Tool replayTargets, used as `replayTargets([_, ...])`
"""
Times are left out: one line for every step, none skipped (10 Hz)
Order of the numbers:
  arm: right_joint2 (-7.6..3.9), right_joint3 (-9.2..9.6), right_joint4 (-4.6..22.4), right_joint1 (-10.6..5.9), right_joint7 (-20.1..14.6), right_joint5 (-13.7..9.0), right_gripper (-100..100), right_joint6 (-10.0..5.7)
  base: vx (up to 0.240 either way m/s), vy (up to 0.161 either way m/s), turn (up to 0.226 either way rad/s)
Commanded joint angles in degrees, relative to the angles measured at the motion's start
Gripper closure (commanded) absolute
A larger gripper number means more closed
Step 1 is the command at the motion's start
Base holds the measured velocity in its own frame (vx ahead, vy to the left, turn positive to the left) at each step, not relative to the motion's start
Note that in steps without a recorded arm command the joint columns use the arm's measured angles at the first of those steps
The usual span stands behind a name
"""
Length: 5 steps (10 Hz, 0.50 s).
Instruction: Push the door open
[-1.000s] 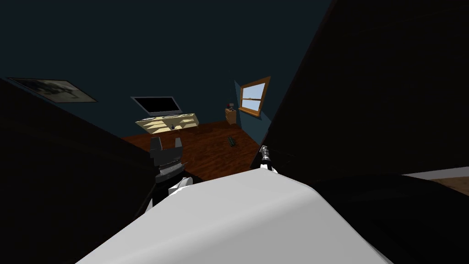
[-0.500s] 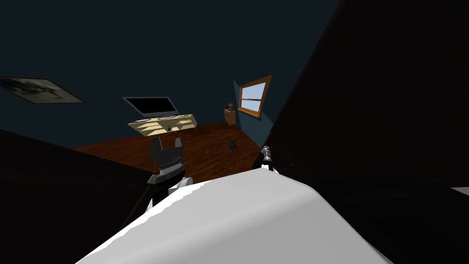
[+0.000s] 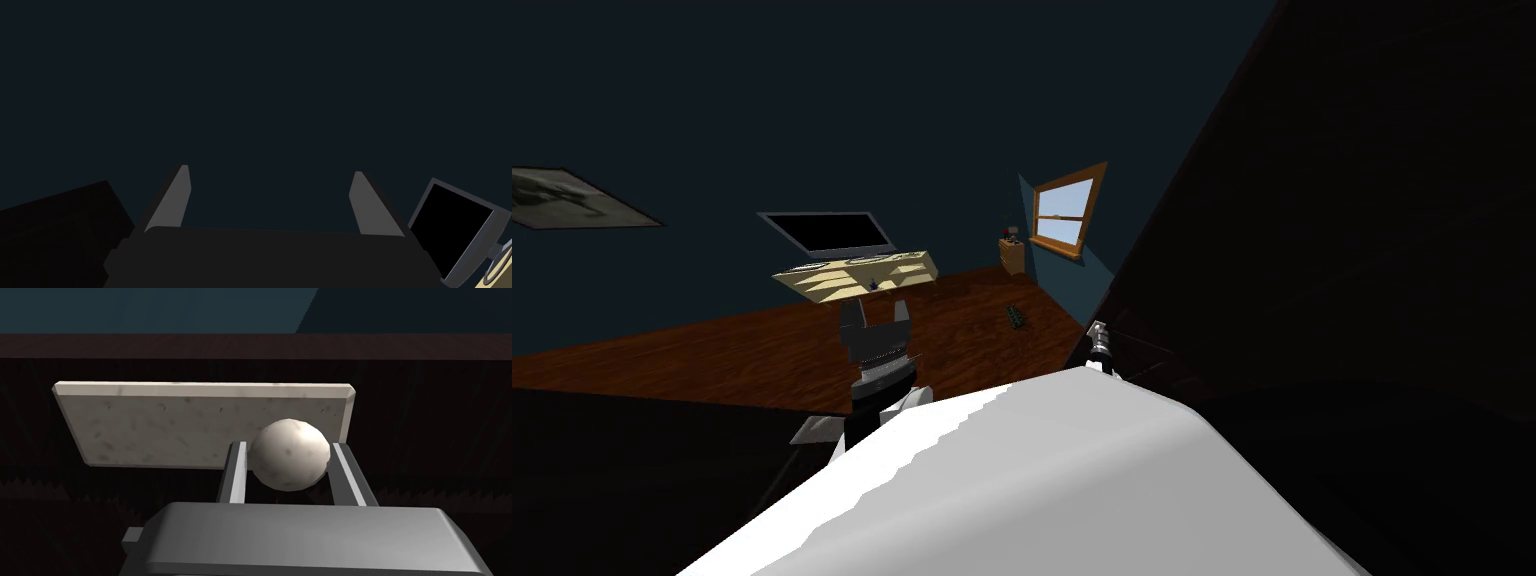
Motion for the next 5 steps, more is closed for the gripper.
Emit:
replayTargets([-0.60, -1.15, 0.7, -0.48, 0.5, -0.5, 100, -0.53, 0.204, -0.031, -0.055])
replayTargets([-0.67, -1.82, 0.8, -0.39, 0.8, -0.9, 100, -0.55, 0.237, -0.034, -0.048])
replayTargets([-0.72, -2.29, 0.8, -0.33, 0.9, -1.1, 100, -0.57, 0.212, -0.034, -0.045])
replayTargets([-0.03, -1.91, -0.7, 0.47, 0.8, -0.9, 100, 0.41, 0.086, -0.024, -0.025])
replayTargets([-0.22, -3.17, -0.9, 0.63, 1.2, -1.4, 100, 0.41, 0.123, -0.024, -0.035])
